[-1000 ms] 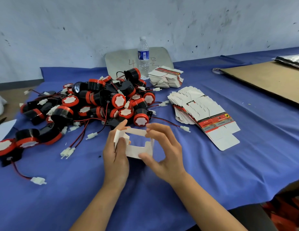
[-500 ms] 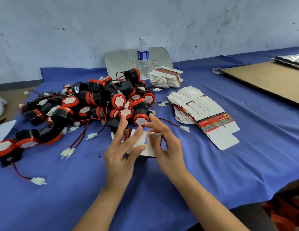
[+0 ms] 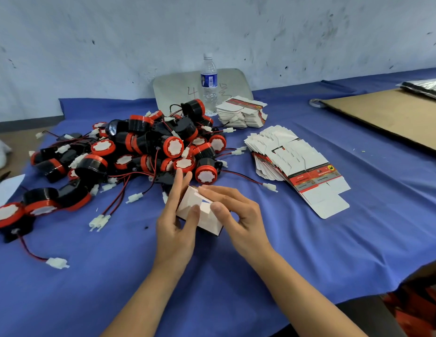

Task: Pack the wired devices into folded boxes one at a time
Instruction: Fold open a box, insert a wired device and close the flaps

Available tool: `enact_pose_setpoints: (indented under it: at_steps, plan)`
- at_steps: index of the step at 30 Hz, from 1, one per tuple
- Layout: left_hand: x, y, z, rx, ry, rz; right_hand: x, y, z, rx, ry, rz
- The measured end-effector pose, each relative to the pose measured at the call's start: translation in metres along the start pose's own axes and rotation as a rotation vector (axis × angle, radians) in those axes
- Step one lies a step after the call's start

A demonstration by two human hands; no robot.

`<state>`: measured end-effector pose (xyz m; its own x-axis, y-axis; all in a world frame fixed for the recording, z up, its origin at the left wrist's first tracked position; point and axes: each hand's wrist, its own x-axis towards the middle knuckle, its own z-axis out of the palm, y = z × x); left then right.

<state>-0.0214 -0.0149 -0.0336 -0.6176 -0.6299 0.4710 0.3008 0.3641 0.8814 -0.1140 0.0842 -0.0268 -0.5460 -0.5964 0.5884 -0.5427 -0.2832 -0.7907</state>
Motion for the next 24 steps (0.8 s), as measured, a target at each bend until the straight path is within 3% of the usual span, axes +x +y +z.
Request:
enact_pose_setpoints:
  at_steps: [15, 20, 24]
  plan:
    - [0.009, -0.015, -0.002, -0.085, 0.031, -0.143, 0.003, 0.005, 0.003, -0.306, -0.155, 0.066]
    - [0.006, -0.011, 0.003, -0.033, 0.051, -0.118, 0.005, 0.005, 0.001, -0.161, 0.046, 0.039]
    - [-0.001, -0.009, 0.004, 0.056, -0.110, -0.054, 0.006, 0.002, -0.002, 0.074, 0.151, 0.166]
